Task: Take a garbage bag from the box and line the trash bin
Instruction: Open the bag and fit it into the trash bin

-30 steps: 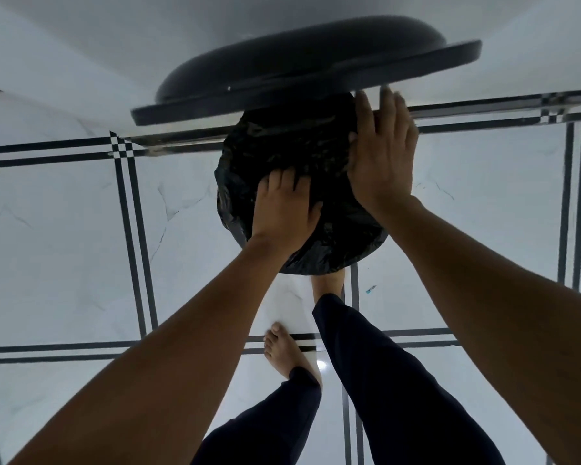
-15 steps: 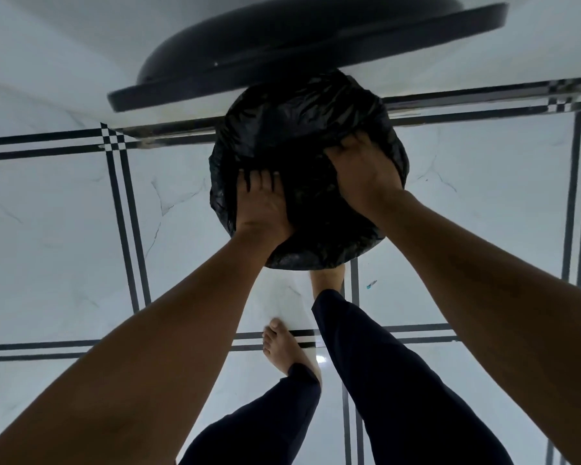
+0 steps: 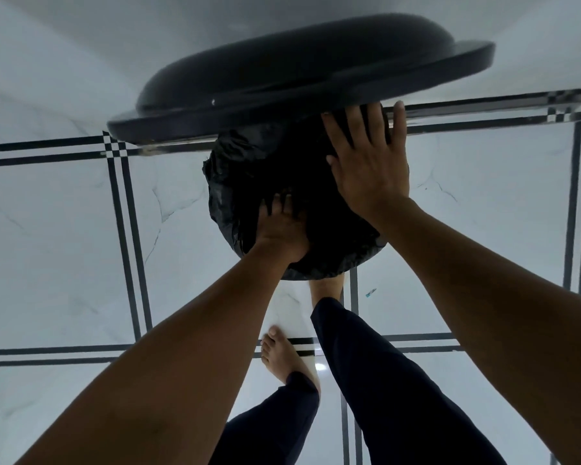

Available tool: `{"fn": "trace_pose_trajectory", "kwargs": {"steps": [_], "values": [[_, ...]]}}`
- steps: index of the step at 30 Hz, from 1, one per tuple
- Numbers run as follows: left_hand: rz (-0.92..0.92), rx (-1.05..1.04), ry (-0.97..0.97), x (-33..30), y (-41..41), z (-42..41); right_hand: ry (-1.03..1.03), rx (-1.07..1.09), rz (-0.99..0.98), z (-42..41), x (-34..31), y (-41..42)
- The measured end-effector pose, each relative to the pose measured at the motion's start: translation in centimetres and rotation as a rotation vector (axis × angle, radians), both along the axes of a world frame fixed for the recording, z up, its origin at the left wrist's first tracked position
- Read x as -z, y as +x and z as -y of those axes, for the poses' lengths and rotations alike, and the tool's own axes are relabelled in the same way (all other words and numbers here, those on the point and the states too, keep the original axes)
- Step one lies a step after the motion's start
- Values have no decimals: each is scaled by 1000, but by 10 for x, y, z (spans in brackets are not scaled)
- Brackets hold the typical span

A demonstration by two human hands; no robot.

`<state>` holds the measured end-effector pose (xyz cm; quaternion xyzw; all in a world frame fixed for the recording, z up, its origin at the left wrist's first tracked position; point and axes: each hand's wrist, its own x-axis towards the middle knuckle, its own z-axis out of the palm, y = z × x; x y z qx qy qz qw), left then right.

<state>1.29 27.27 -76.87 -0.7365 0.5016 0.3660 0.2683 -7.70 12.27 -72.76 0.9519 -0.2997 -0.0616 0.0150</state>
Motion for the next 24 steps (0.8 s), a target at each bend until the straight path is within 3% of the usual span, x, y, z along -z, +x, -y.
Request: {"fn": "trace_pose_trajectory", "kwargs": {"steps": [2,3,6,8,15,19,22,24], "values": [[-24,49,76,1,-3,-3,-8,-15,6,0,2,0],[-20,29,17,-1,-4,-2,-9,-13,10,0,3,0],[30,-122,-455,-5,-3,10,-11,-2,28,-1,5,0],[-1,-202,-624,0,3,20,-21,3,48,-1,7,-1],[-72,-589,-350,34,44,42,-57,-9,55,1,12,-3],[92,-517,-676,30,19,31,-61,-3,53,0,11,-2],[19,-481,-661,31,-19,29,-74,-1,49,0,11,-1],[-127,-369,-519,39,-39,33,-74,-2,17,-1,10,0]]}}
